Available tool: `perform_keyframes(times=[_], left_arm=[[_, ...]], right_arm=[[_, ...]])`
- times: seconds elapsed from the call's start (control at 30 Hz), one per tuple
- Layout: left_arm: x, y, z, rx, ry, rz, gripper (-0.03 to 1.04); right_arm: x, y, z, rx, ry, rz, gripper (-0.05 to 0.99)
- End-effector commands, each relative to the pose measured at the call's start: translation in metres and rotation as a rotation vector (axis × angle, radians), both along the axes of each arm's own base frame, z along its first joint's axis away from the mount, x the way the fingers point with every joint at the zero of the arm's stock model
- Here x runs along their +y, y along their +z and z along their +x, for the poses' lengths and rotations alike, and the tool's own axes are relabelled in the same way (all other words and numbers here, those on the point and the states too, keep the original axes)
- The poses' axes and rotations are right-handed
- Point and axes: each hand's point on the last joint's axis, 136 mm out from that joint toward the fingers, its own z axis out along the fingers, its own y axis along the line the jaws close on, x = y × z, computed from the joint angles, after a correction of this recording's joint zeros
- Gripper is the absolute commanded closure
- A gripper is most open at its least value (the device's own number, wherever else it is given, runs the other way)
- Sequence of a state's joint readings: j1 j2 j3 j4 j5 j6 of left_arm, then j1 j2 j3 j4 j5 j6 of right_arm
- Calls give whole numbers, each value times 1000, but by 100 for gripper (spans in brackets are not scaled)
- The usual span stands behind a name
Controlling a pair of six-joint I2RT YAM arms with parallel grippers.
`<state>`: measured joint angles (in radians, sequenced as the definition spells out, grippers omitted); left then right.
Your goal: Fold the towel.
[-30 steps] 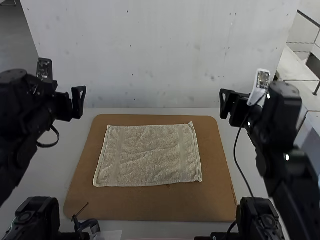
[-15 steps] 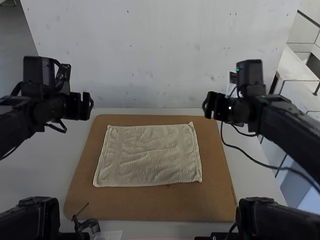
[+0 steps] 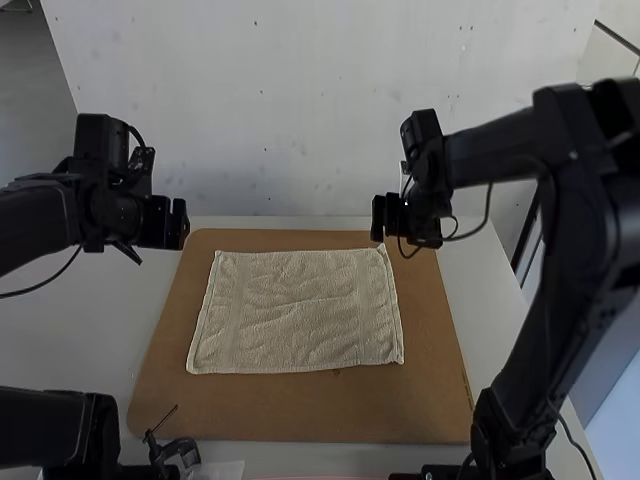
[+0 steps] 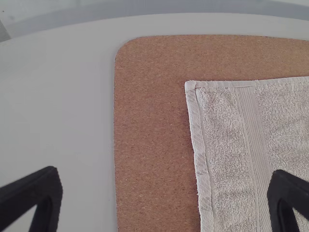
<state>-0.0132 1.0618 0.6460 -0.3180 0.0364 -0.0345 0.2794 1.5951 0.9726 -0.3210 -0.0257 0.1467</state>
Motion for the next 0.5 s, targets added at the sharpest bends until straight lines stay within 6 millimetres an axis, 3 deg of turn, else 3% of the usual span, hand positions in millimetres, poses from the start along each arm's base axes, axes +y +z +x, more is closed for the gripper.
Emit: perform_keyframes(times=[0.0,0.27,0.47], left_arm=[[3,17,9,-39,10,10,6],[-2,21,15,-42,-7,-5,6],[-3,19,20,-48,-9,-16,6]], right_arm=[[1,8,25,-17,-32,-35,-2],[7,-32,54,97,-59,-86,3],[6,-59,63,152,-66,-109,3]])
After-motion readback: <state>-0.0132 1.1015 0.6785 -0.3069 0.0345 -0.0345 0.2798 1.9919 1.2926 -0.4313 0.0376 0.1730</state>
